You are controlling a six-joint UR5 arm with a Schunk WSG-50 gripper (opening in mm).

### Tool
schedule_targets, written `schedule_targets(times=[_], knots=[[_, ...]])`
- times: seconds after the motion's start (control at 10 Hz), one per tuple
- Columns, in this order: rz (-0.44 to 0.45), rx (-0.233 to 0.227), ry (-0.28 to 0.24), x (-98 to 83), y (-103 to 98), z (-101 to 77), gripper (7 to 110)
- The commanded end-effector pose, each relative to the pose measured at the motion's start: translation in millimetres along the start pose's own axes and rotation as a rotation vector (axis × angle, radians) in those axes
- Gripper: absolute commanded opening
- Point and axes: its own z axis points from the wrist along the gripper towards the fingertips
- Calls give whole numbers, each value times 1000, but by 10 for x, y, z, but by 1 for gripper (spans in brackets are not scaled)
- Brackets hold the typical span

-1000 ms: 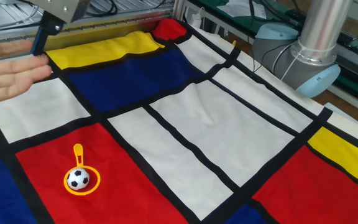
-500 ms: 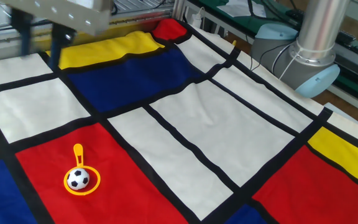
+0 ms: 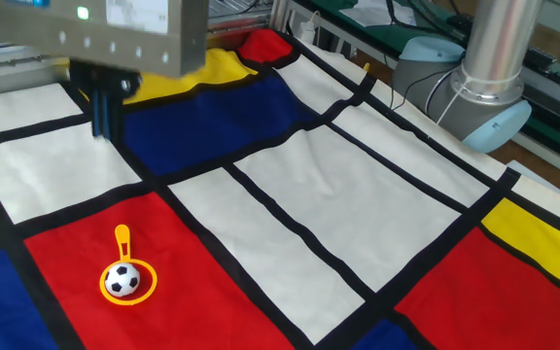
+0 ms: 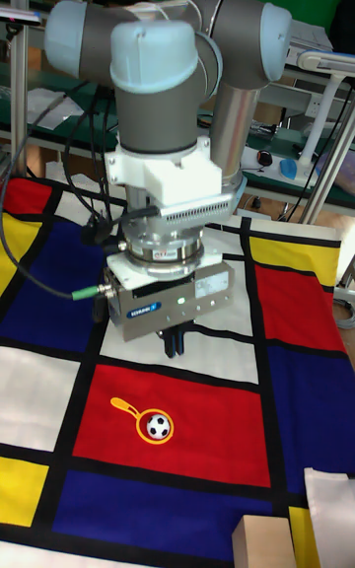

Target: Remove the bubble ring from the ball

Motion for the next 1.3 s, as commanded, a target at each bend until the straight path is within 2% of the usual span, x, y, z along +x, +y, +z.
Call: schedule_targets(times=[0.0,0.1,0.3,0.5,0.6,0.7,0.8,0.9,1.1,1.2], knots=[[-11,27,16,-72,-240,270,7],[-21,62,42,-35,-404,268,7],[12,75,64,3,-505,318,7],[-24,124,95,105,-705,350,7],[-34,112,114,212,-678,301,7],[-22,71,133,282,-573,290,7],[-14,33,125,263,-475,298,7],[4,43,134,286,-497,294,7],[29,163,242,554,-786,213,7],[-6,153,299,685,-769,179,7]])
